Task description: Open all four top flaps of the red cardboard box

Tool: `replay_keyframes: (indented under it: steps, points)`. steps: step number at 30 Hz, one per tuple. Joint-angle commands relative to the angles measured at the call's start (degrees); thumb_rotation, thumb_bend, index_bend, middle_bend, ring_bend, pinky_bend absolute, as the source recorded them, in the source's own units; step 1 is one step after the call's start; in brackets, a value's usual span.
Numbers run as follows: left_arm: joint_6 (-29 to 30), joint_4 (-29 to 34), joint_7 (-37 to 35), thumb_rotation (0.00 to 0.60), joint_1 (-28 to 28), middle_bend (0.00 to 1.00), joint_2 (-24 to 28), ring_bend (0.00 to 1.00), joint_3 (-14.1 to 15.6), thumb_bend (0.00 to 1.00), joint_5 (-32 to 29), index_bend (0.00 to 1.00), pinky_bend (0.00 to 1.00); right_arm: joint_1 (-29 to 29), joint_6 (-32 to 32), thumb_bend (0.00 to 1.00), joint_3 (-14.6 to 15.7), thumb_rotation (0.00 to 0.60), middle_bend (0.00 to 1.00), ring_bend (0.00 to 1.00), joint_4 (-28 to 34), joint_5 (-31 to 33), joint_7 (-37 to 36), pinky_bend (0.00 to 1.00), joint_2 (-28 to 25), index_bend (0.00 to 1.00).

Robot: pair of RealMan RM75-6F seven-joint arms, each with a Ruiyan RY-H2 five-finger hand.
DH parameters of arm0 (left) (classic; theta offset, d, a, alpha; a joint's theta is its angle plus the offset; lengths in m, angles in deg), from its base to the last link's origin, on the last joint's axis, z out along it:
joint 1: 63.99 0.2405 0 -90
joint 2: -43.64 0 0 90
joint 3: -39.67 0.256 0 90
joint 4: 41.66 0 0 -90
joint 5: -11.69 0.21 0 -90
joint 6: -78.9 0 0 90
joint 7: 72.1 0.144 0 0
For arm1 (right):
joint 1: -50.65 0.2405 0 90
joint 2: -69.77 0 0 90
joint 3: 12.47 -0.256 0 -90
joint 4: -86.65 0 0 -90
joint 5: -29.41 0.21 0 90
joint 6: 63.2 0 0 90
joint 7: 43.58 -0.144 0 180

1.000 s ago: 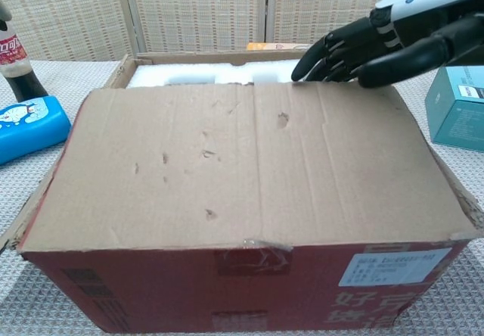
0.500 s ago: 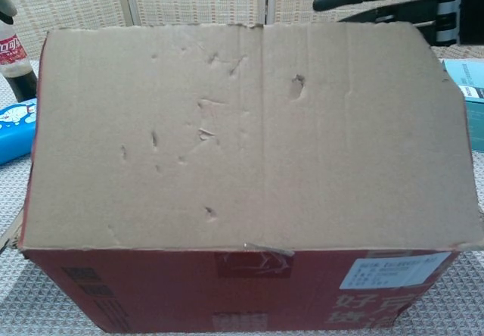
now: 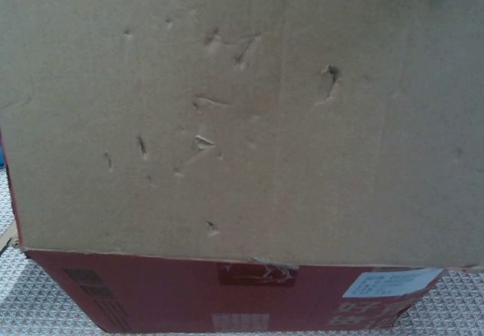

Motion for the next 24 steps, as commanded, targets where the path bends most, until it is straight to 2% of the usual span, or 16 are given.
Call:
replay_keyframes:
  steps: [1, 15, 24]
  points:
    - [0.11, 0.26, 0.18, 0.6, 0.12, 0.32, 0.25, 0.3, -0.05, 0.23, -0.05, 0.33, 0.0, 0.74, -1.17, 0.04, 1.0, 0.329, 0.23, 0.17, -0.07, -0.85, 0.0, 0.0, 0.49, 0.18]
    - [0.45, 1.42, 1.24, 0.6, 0.56, 0.32, 0.98, 0.3, -0.41, 0.23, -0.63, 0.33, 0.0, 2.62, -6.54, 0.04, 3.69, 0.328, 0.22, 0.17, 2.89, -1.96, 6.54, 0.0, -1.66, 0.18]
    - [0.4, 2.02, 1.99, 0.6, 0.54, 0.32, 0.98, 0.3, -0.79, 0.23, -1.09, 0.33, 0.0, 2.96, -8.06, 0.04, 6.64, 0.329, 0.21, 0.17, 4.65, -4.47, 10.01, 0.0, -2.5, 0.18]
